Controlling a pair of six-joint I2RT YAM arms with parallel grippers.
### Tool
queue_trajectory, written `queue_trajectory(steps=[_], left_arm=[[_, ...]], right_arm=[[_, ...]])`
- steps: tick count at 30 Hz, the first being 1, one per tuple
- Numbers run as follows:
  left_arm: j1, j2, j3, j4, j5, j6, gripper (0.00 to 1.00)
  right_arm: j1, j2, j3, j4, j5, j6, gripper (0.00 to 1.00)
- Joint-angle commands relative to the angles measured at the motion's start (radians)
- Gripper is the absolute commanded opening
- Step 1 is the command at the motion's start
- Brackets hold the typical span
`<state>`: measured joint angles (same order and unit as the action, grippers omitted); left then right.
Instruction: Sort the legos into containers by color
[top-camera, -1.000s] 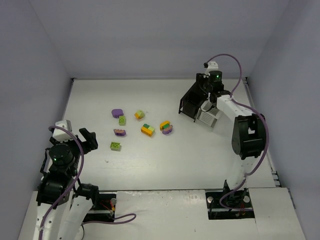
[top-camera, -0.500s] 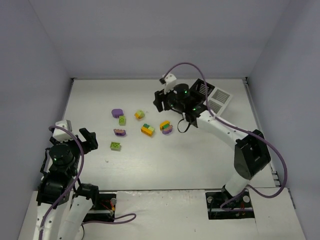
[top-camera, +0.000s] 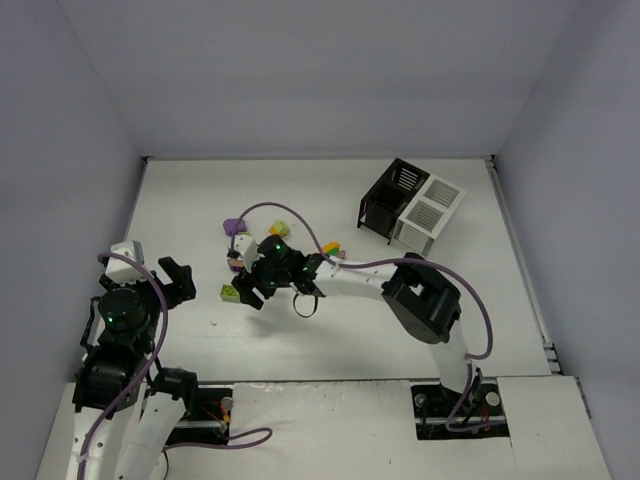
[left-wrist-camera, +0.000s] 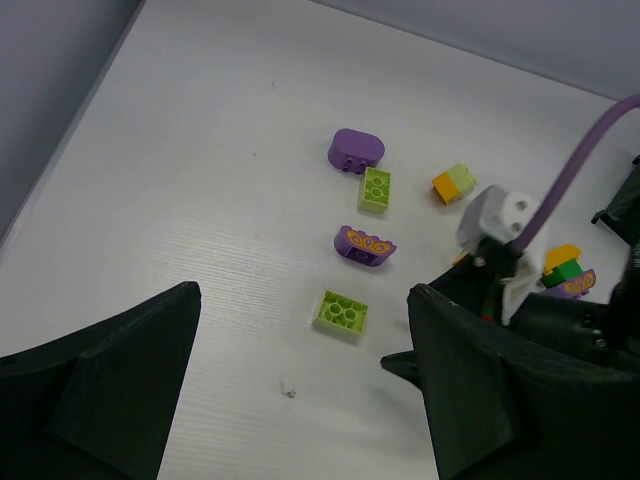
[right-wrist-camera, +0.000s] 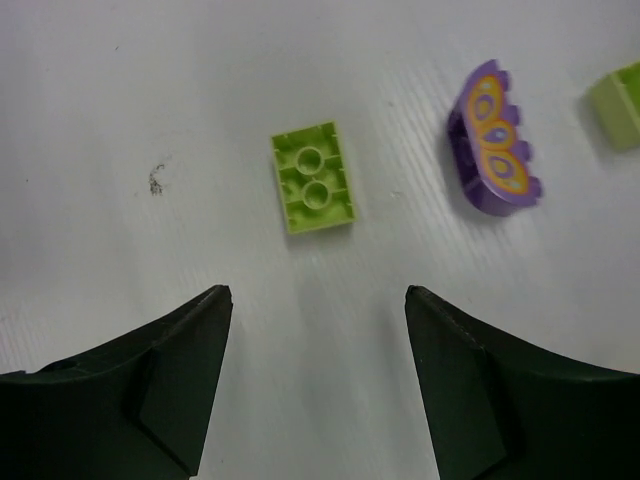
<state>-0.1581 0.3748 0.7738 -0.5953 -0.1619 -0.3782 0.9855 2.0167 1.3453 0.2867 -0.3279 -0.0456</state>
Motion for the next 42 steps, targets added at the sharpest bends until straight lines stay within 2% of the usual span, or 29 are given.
queue_trajectory(steps=[1,9,12,15,17,18,21,27,30,31,32,35,42], left_arm=[[-0.003,0.006,0.024,0.045,-0.010,-0.010,0.78],[-0.003,0.009,0.025,0.048,-0.010,-0.010,0.78],[-0.003,0.012,0.025,0.046,-0.008,-0.010,0.78],[-0.003,0.012,0.024,0.046,-0.005,-0.010,0.78],[-0.003,0.012,0.024,0.045,-0.007,-0.010,0.78],[-0.003,0.013,0.024,0.045,-0.007,-0.010,0.78],[-0.003,0.015,0.024,0.049,-0.002,-0.010,0.78],[-0.003,0.059,0.050,0.078,0.054,-0.016,0.78],[-0.004,0.154,0.097,0.081,0.061,-0.011,0.78],[-0.003,0.239,0.154,0.072,0.068,-0.017,0.78],[-0.001,0.303,0.191,0.074,0.087,-0.019,0.78],[-0.001,0.395,0.248,0.084,0.122,-0.025,0.78],[0.003,0.573,0.415,0.115,0.162,-0.016,0.78]], right_arm=[[0.028,0.063,0.113,0.049,-0.039,-0.045,0.67],[0.061,0.203,0.245,0.046,-0.016,-0.069,0.66],[0.073,0.246,0.279,0.048,0.010,-0.088,0.64],[0.073,0.275,0.301,0.048,0.018,-0.091,0.56],[0.071,0.272,0.296,0.052,0.032,-0.096,0.37],[0.073,0.264,0.292,0.057,0.042,-0.097,0.20],[0.062,0.208,0.239,0.089,0.084,-0.093,0.00],[0.001,0.018,0.126,0.108,0.159,-0.065,0.00],[-0.060,-0.126,0.080,0.072,0.213,-0.047,0.00],[-0.140,-0.218,0.010,0.054,0.266,-0.027,0.00],[-0.157,-0.281,-0.009,0.046,0.323,-0.031,0.00],[-0.214,-0.372,-0.058,0.020,0.394,-0.031,0.00],[-0.482,-0.619,-0.173,-0.063,0.529,0.046,0.00]])
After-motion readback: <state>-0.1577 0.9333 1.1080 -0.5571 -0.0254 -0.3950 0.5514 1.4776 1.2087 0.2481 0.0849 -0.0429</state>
